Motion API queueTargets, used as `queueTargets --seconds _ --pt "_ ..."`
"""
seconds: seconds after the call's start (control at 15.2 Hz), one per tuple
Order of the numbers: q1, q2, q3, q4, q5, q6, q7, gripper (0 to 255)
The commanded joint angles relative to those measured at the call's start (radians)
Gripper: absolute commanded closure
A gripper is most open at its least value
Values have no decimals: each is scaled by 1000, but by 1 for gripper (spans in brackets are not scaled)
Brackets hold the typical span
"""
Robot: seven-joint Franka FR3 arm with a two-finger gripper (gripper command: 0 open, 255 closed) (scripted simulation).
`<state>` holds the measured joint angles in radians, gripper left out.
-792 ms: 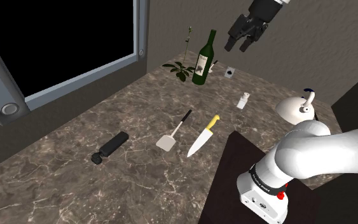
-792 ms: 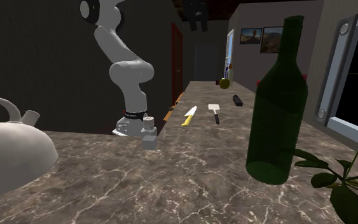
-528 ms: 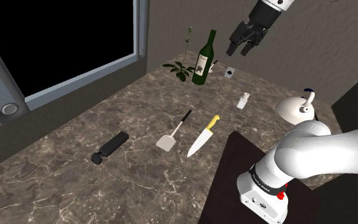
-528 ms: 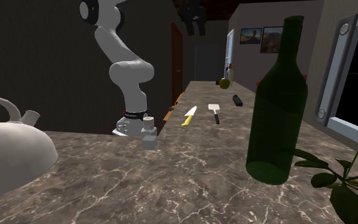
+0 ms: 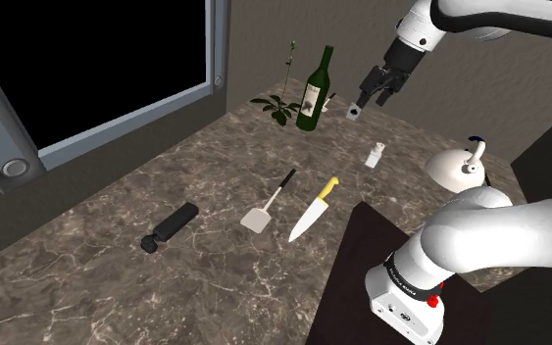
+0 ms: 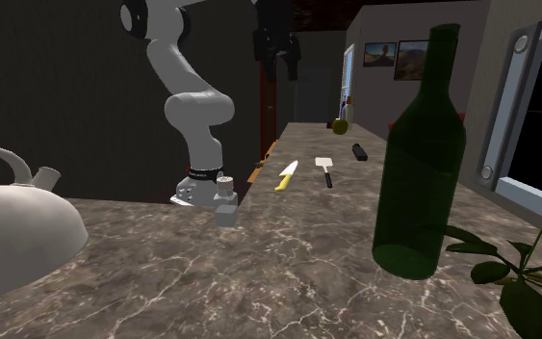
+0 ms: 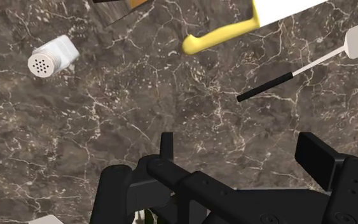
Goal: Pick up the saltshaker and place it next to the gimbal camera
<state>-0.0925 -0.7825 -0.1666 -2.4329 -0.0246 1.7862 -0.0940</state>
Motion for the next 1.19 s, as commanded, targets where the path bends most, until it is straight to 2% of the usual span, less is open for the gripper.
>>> queueTargets --seconds 0.0,0.53,1.12 --pt "-18 15 -38 -26 -29 28 -39 0" --pt "-84 124 -177 -88 -130 155 -170 0" --pt "-132 323 -338 -82 -207 314 -315 0"
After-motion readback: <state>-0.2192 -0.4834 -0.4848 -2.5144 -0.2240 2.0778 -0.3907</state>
